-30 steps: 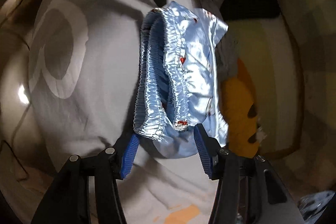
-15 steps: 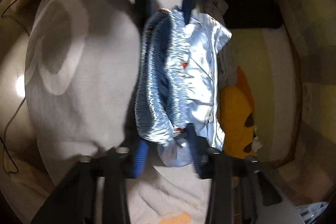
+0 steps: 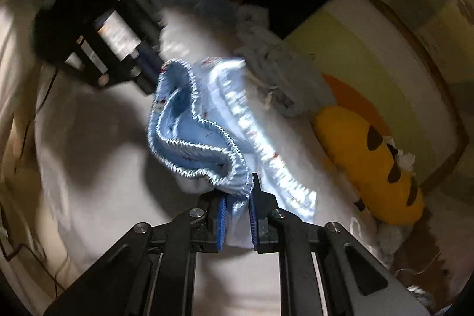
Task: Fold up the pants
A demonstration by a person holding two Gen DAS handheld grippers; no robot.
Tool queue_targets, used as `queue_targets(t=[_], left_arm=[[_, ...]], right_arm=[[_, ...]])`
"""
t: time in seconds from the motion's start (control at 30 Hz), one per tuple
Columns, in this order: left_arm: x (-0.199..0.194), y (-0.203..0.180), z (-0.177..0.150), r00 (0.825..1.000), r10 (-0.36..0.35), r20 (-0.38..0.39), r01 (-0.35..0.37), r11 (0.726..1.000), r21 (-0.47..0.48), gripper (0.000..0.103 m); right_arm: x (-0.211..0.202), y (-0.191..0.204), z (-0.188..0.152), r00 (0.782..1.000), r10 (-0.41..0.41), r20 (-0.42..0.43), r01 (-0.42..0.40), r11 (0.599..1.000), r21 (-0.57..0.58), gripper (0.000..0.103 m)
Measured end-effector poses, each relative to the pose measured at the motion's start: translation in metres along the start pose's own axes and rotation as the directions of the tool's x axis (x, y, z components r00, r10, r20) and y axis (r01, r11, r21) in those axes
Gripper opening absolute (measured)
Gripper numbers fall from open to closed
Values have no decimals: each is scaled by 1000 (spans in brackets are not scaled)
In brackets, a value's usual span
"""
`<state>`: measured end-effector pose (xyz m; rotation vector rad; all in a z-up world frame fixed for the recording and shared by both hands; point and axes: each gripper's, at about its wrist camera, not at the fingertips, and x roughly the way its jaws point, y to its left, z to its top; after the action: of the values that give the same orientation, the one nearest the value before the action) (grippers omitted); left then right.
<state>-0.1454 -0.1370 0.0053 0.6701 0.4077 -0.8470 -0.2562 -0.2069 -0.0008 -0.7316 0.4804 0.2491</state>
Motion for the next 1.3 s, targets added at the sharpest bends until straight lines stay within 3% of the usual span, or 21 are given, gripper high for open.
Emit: queue_targets(t=[0.13,0.27,0.4,0.5,0.6,0.77,0.83,0.9,1.0,1.13,1.23,1.3], left_arm=[[8,30,27,1000,-11,11,12,994,-108,5],[31,57,47,1000,-4,3,4,986,-169,5],[54,87,53,1000,5,-30,-13,966,-258,5],[76,105,51,992,87,-87,-110,945,-307,5],[94,113,40,991,64,-120,-104,926,-364,5],[115,115,24,975,110,-193,-177,911,-372,8],[116,123,16,968,124,-220,-205,893,-401,8],[108,135,9,967,137,-213,-221,866,-448,8],[89,148,-4,979,74,-188,-165,831,-531,8],[62,140,-15,988,-43,-149,-48,828,-559,8],[55,135,-23,975,-188,-118,75,781,-620,8],[58,132,-25,968,-212,-135,82,774,-628,8]], right_arm=[[15,-53,13,999,34,31,-39,987,154,13],[40,-97,20,997,65,41,-74,949,306,13],[77,-127,19,992,120,26,-119,898,424,13],[108,-141,11,987,163,-2,-140,855,499,13],[135,-149,-2,976,215,-38,-153,798,583,13],[160,-151,-19,975,177,-138,-57,789,611,16],[164,-158,-27,972,163,-167,-16,761,648,25],[161,-167,-36,972,154,-180,11,730,683,26],[142,-181,-48,973,155,-168,20,672,740,26],[114,-182,-63,966,229,-119,-43,597,801,26],[101,-169,-78,950,302,-82,-100,541,835,26],[97,-161,-84,939,335,-75,-117,519,846,26]])
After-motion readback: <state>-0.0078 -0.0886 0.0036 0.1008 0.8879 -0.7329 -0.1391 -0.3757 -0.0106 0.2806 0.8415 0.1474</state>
